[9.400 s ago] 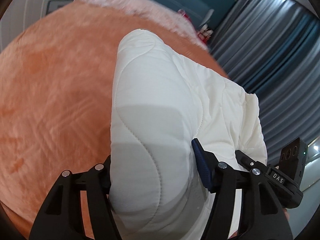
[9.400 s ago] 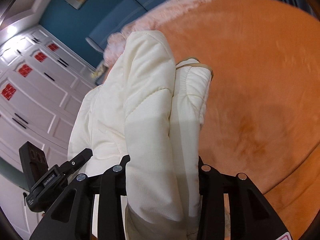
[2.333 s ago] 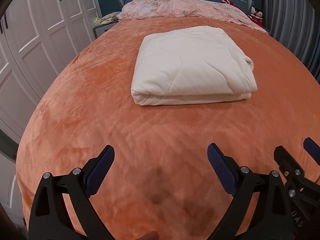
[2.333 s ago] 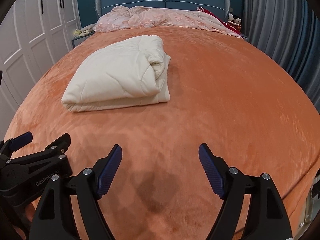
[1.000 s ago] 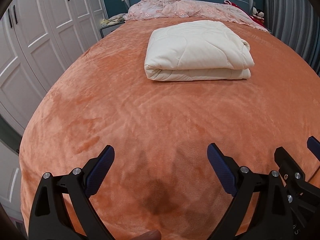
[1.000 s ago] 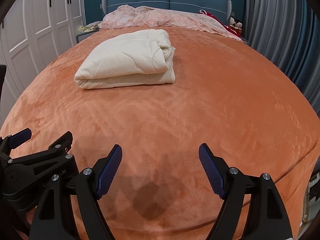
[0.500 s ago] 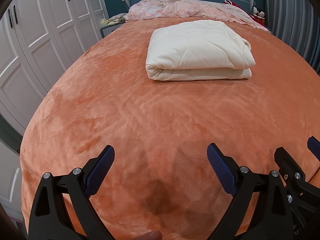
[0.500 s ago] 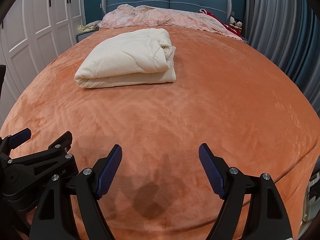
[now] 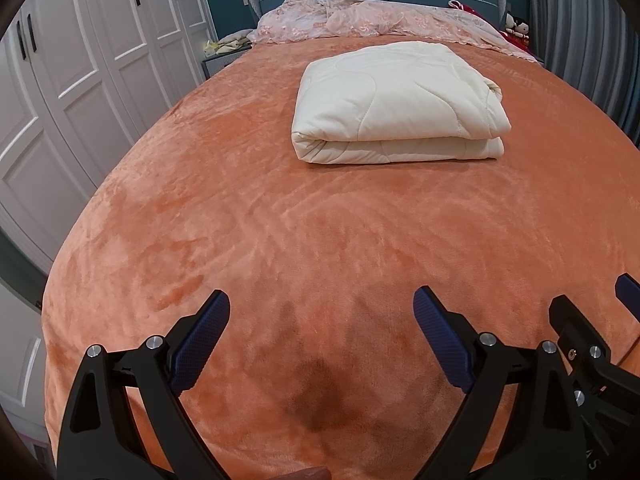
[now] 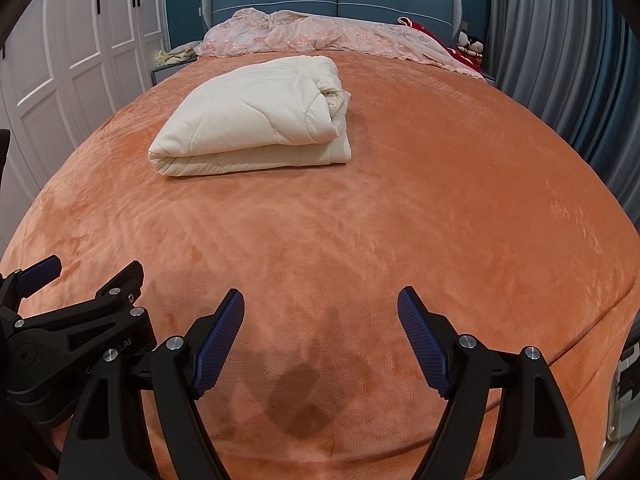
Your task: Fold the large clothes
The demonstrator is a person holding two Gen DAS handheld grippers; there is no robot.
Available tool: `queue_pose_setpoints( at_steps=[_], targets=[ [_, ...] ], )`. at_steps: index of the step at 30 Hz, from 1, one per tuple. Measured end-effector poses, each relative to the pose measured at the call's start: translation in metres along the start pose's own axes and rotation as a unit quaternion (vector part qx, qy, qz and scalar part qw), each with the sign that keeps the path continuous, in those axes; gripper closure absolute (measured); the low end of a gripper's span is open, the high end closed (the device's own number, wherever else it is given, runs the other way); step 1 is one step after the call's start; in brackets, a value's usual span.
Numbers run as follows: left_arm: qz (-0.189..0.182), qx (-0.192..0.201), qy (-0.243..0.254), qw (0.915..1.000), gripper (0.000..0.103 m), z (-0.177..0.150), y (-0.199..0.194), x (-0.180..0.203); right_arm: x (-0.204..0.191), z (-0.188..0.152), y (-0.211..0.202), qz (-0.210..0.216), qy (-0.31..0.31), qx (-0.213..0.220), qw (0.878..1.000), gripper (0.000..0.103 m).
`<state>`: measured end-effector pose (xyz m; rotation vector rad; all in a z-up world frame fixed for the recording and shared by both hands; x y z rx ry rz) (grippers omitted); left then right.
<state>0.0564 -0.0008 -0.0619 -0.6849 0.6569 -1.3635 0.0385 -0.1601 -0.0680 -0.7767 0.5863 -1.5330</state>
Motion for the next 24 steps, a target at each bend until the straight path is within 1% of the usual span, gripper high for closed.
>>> queue_pose_setpoints(
  at_steps=[4, 21, 24],
  targets=[
    [-0.001, 0.0, 0.003, 1.0, 0.017, 0.0001, 0.0001, 0.0009, 0.0002, -0.0001, 0.0, 0.0, 0.0, 0.0, 1.0, 0.026],
    [-0.003, -0.003, 0.003, 1.0, 0.017, 0.0004, 0.0009, 0.0004, 0.0012, -0.0012, 0.0002, 0.0, -0.001, -0.001, 1.0, 0.026],
    [-0.005, -0.003, 0.004, 1.0, 0.019, 0.0001, 0.0009, 0.0009, 0.0009, -0.0012, 0.0001, 0.0, 0.001, -0.002, 1.0, 0.026]
  ],
)
Point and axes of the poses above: each gripper's, at about its wrist camera, not at the fingertips, and y roughly the way its jaws point, x to its right, z to its top, the point moved 3 cm from there along y, roughly the way its jaws point, and after that the axes turned 9 degrees about -y, right-handed, at the moved point
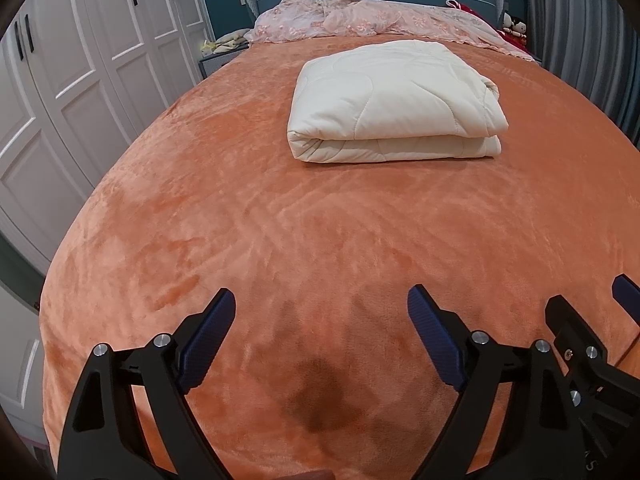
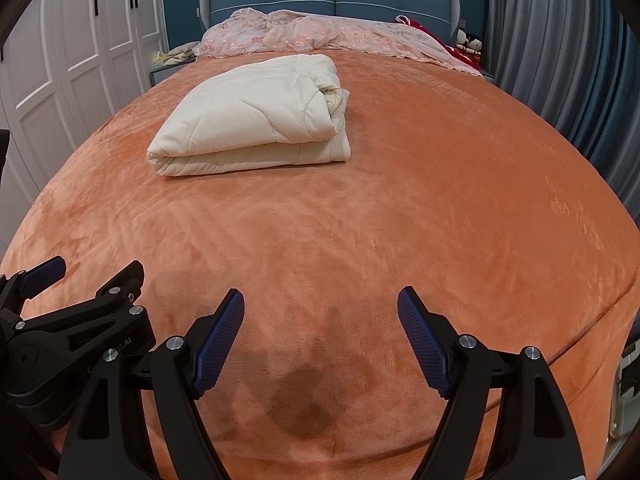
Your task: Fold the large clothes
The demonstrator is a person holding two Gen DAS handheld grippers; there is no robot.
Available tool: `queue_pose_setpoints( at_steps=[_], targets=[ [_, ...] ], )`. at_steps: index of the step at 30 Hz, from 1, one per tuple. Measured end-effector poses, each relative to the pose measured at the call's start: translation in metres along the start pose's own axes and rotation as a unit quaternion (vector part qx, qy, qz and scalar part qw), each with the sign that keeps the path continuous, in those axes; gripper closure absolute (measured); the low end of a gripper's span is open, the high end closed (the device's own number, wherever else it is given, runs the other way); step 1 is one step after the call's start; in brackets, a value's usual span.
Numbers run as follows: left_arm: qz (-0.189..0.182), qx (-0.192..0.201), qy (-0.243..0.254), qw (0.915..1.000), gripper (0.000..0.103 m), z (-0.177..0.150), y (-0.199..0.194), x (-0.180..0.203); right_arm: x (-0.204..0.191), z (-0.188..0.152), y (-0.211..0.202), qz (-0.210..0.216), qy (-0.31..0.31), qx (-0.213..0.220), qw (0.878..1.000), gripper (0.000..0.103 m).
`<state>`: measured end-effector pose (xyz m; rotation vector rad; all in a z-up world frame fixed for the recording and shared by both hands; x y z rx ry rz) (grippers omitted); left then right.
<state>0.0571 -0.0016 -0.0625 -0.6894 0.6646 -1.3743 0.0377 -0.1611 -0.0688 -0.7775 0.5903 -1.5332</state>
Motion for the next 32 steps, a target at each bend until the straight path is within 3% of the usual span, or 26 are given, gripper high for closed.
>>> queue_pose_setpoints(
  at_steps=[32],
  targets=[
    [-0.009, -0.015, -0.008, 0.9998, 0.022, 0.009, 0.015, -0.001, -0.006, 0.007, 0.006, -0.004, -0.002, 0.001, 1.0, 0.026]
  ],
)
Point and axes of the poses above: each gripper's, at about its wrist camera, not at the fingertips, and y roughly the way its jaws point, x to its right, z to its top, the point moved 3 cm from there along y, roughly the way its jaws point, and after that the axes turned 9 degrees about -y, right-handed, at the moved point
